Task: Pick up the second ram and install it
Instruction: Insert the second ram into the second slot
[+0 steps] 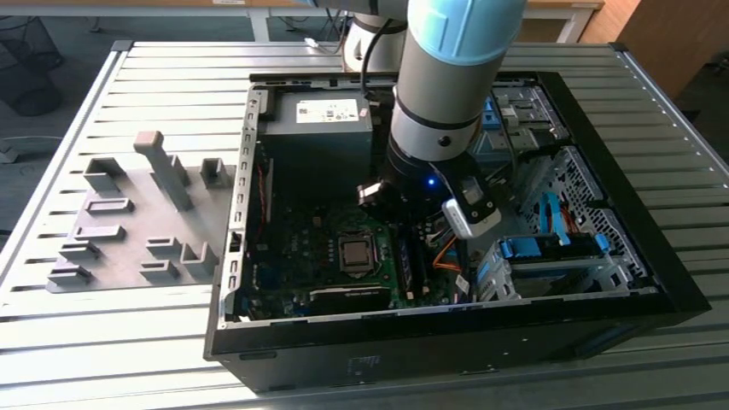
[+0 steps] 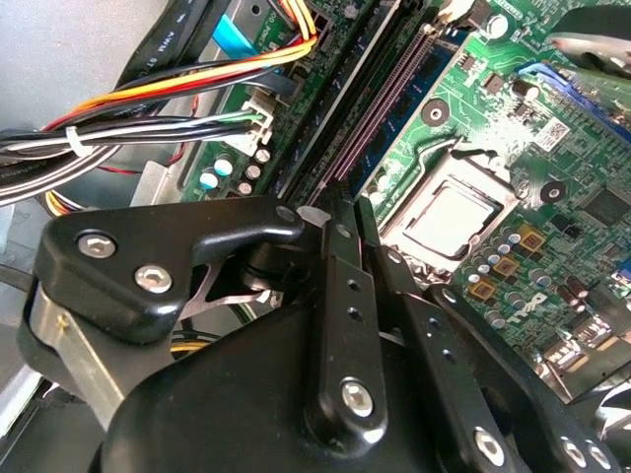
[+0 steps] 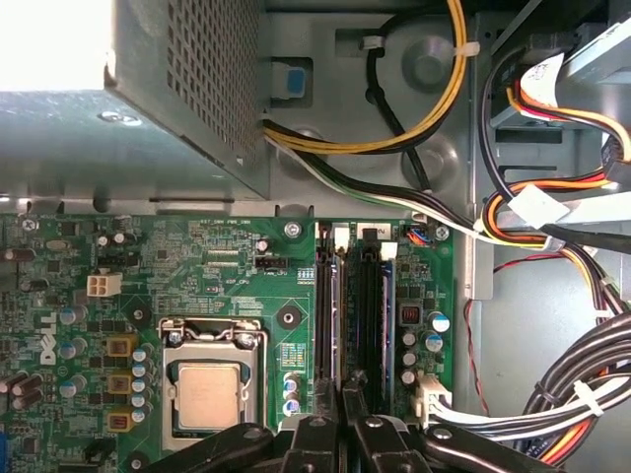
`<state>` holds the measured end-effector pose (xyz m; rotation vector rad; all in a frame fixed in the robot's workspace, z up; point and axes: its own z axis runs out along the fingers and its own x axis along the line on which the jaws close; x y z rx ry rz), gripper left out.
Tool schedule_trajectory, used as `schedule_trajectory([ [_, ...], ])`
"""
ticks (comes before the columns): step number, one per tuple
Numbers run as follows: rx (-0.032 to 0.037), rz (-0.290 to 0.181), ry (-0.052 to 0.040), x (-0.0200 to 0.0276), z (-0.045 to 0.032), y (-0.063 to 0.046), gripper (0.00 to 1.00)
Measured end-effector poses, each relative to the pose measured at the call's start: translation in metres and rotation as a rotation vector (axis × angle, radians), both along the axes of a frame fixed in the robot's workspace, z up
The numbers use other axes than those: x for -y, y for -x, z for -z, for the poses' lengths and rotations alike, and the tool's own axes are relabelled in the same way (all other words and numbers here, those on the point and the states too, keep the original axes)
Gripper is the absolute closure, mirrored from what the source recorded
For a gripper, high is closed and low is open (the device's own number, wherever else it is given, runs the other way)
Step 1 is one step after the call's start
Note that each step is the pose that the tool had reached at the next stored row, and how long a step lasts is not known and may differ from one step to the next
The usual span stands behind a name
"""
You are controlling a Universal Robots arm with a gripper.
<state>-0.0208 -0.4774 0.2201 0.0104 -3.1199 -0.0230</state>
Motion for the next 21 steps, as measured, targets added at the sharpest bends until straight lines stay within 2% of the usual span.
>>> schedule_trajectory([
  [17,-0.0001,-0.013,0.0002,-0.0001,0.0002,-0.0008,0.86],
  [21,0.0000,-0.013,0.0001,-0.0002,-0.0026,-0.0008,0.86],
])
